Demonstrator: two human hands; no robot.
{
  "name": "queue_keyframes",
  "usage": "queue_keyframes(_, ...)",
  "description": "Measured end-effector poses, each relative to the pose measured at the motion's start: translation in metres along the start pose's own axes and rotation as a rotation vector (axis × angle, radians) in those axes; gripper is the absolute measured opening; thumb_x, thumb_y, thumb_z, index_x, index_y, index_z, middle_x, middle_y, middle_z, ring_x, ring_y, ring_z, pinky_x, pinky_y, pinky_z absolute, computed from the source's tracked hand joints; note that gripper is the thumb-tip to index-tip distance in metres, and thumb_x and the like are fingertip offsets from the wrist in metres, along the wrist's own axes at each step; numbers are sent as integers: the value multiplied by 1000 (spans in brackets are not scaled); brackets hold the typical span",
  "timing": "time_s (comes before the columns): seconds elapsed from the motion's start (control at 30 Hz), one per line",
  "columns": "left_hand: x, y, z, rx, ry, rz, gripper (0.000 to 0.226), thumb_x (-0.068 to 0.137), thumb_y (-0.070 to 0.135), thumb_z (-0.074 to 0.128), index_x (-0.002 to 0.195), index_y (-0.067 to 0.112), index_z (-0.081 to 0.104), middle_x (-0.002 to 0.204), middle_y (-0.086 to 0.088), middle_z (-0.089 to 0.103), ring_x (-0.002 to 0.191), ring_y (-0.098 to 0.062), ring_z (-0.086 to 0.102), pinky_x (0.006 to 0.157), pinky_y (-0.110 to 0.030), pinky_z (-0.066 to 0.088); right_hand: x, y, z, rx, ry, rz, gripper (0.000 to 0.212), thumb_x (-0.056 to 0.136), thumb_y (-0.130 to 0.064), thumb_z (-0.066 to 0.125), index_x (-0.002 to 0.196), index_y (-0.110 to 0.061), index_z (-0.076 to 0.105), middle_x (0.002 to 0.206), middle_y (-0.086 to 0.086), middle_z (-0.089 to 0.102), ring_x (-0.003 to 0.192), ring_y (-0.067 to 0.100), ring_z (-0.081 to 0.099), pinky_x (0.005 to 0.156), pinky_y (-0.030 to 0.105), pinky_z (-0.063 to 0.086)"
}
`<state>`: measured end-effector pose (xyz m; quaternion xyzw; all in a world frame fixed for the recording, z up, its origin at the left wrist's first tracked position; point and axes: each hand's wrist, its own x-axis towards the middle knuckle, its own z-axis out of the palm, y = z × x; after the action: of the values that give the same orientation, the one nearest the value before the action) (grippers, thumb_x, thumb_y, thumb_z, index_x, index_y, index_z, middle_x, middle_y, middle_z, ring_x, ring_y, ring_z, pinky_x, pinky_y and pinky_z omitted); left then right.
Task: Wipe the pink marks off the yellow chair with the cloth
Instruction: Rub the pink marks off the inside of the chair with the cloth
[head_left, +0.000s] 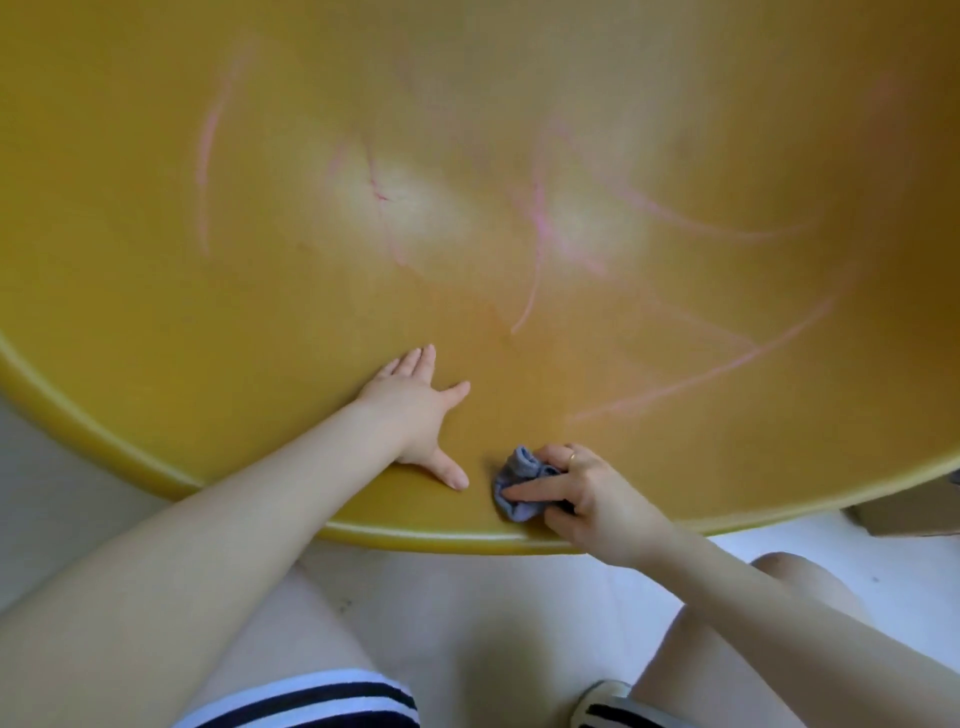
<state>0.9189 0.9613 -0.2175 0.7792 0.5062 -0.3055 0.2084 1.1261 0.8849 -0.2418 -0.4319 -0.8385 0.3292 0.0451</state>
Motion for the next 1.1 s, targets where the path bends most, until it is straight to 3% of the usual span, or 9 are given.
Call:
queue_keyframes(0.17, 9, 26, 1, -30, -2, -129, 119, 62, 79, 56, 149, 31, -10, 150, -25, -24, 143, -36, -14, 117, -40, 2, 54, 51, -21, -244, 211, -1, 36, 71, -5, 53, 96, -21, 74, 91, 17, 63, 62, 33, 49, 62, 39, 50)
queue_keyframes(0.27, 13, 33, 0, -56, -17, -183, 120, 63, 78, 57, 148, 31, -13, 150, -25, -25, 143, -36, -15, 116, -40, 2, 93, 70, -36, -327, 347, 166, 38, 87, -5, 47, 113, -25, 67, 114, 14, 57, 86, 34, 46, 80, 36, 41)
queue_keyframes(0.4, 15, 40, 1, -119, -29, -231, 120, 64, 76, 59, 147, 33, -15, 149, -22, -30, 142, -33, -20, 116, -40, -1, 85, 70, -33, -249, 263, 103, 43, 81, -5, 42, 110, -24, 69, 116, 13, 57, 88, 35, 47, 79, 32, 33)
queue_keyframes(0.5, 17, 42, 0, -158, -33, -266, 121, 64, 74, 61, 147, 33, -17, 148, -19, -33, 141, -31, -22, 117, -40, -2, 40, 60, -23, -99, 100, -87, 49, 62, -6, 41, 94, -22, 75, 93, 15, 61, 71, 34, 50, 69, 33, 34)
queue_keyframes(0.63, 21, 49, -8, -193, -82, -327, 124, 63, 69, 67, 145, 34, -19, 148, -18, -35, 141, -31, -23, 116, -41, 1, 14, 55, -20, -88, -36, -239, 44, 68, -18, 38, 93, -25, 74, 76, 11, 54, 59, 29, 44, 60, 31, 36)
queue_keyframes(0.8, 27, 53, -7, -248, -56, -378, 125, 61, 67, 70, 145, 37, -17, 150, -13, -33, 142, -28, -22, 119, -39, 5, 72, 85, -37, -269, 170, -313, 44, 72, -18, 35, 88, -24, 75, 75, 12, 58, 56, 29, 47, 54, 29, 41)
queue_keyframes(0.87, 26, 52, -1, -274, -15, -381, 129, 59, 66, 72, 147, 30, -16, 151, -11, -31, 142, -25, -21, 119, -39, 4, 97, 91, -49, -335, 278, -189, 39, 80, -9, 42, 96, -24, 74, 96, 17, 61, 74, 35, 51, 64, 37, 47)
queue_keyframes(0.97, 24, 49, 4, -300, 50, -401, 138, 57, 64, 75, 148, 11, -15, 153, -9, -26, 143, -22, -18, 119, -35, 1, 111, 89, -50, -370, 305, 26, 41, 89, -7, 44, 120, -29, 61, 131, 12, 43, 105, 33, 40, 84, 36, 33)
queue_keyframes(1.1, 22, 51, 6, -305, 87, -418, 136, 58, 65, 73, 149, 8, -11, 155, -9, -23, 144, -21, -16, 119, -33, 1, 82, 79, -30, -431, 313, -79, 47, 72, -3, 43, 108, -21, 67, 107, 18, 57, 82, 36, 51, 68, 37, 42)
